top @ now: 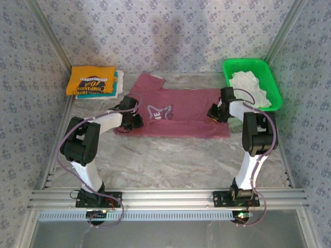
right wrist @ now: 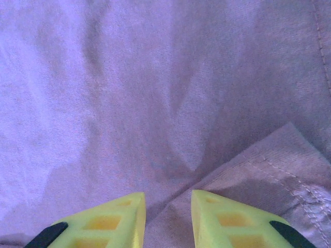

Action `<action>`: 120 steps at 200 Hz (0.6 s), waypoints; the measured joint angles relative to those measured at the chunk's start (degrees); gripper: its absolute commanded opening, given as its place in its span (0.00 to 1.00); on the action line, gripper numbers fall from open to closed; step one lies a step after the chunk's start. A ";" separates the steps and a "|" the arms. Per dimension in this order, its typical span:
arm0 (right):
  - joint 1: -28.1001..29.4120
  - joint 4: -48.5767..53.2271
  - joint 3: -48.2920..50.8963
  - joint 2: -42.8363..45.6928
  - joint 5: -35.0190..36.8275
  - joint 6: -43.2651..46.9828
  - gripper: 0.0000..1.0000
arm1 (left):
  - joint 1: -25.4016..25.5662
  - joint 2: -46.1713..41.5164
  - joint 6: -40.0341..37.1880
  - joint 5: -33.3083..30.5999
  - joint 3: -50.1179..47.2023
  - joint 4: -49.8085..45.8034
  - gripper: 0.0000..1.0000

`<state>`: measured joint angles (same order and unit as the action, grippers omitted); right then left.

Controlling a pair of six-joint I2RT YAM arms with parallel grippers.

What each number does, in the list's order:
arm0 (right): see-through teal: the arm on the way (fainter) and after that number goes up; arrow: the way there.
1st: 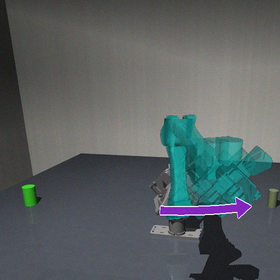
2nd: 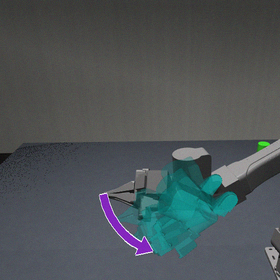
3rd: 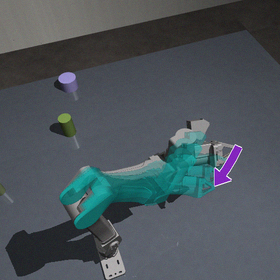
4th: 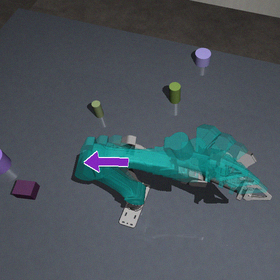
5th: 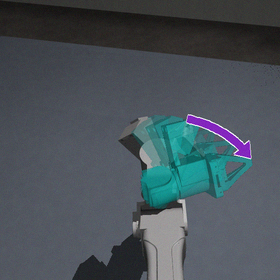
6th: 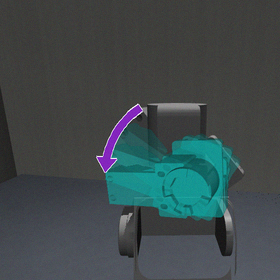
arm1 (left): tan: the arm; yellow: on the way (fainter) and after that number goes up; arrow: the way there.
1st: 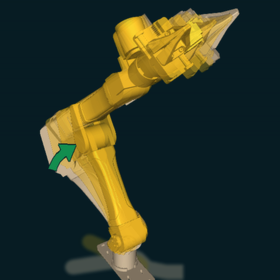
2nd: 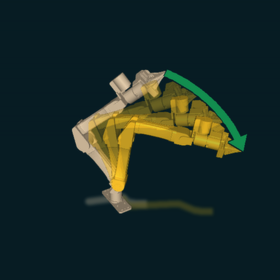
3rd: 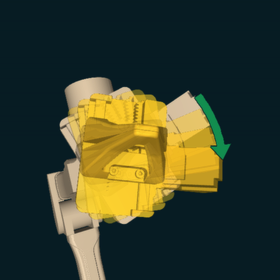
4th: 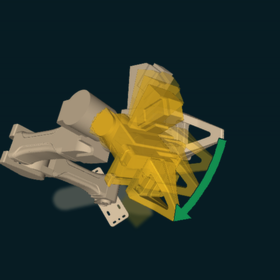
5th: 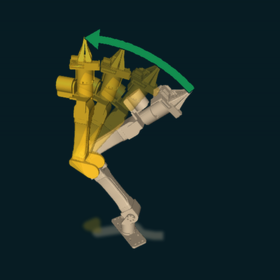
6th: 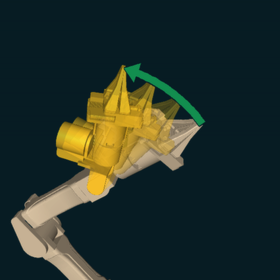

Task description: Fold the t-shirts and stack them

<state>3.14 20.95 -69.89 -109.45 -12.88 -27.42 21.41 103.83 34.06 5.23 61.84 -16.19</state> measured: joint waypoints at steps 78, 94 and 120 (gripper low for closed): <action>-0.02 0.02 0.66 0.07 -0.42 0.02 0.31 | 0.85 0.94 -1.46 -3.19 6.47 -2.19 0.05; -0.02 0.02 0.66 0.07 -0.61 0.00 0.31 | 0.85 2.40 -1.99 -3.67 9.16 -2.47 0.05; -0.02 0.02 0.68 0.07 -1.31 0.02 0.31 | 0.94 7.08 -3.72 -4.50 15.56 -4.74 0.09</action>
<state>3.11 20.97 -69.21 -109.38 -14.20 -27.40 22.35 110.91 30.35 0.73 77.41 -20.93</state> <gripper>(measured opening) 0.313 0.056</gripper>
